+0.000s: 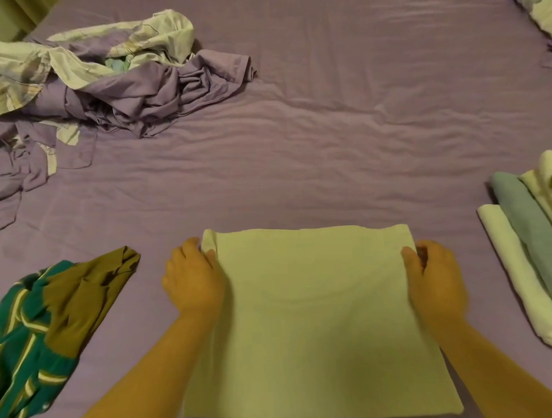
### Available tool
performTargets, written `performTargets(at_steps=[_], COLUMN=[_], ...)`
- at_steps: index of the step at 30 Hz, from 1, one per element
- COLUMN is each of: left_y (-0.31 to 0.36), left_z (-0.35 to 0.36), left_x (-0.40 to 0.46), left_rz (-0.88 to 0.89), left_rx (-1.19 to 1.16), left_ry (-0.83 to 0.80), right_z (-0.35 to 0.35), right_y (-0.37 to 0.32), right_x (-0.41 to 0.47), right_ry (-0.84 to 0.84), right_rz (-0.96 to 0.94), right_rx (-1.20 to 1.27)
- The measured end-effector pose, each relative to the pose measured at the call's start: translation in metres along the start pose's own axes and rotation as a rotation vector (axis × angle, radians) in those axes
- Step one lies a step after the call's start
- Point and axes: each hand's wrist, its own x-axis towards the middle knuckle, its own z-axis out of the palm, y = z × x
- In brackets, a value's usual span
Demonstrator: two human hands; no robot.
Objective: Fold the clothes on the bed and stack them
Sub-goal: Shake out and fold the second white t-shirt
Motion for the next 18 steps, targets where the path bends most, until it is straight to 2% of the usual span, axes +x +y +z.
performTargets(at_steps=[2,4,6,8,11,15,18], left_y=[0.007,0.014,0.021,0.028,0.032,0.031,0.036], left_z=[0.008,0.017,0.030,0.042,0.060,0.069,0.062], left_x=[-0.010,-0.029,-0.059,-0.095,-0.131,-0.134,-0.135], left_rz=[0.111,0.435,0.755,0.926,0.989,0.935,0.900], left_rx=[0.045,0.106,0.143,0.158,0.224,0.291,0.286], left_ry=[0.043,0.085,-0.002,-0.145,-0.259,-0.299,-0.418], right_z=[0.001,0.001,0.000,-0.002,-0.005,-0.012,-0.020], right_y=[0.002,0.002,0.001,0.001,0.005,0.012,0.014], right_x=[-0.004,-0.010,-0.019,-0.031,-0.048,-0.060,-0.070], right_ry=[-0.027,-0.029,-0.039,-0.077,-0.140,-0.225,-0.290], right_rz=[0.032,0.065,0.090,0.103,0.064,-0.026,-0.094], right_rx=[0.013,0.025,0.016,0.002,-0.016,-0.048,0.016])
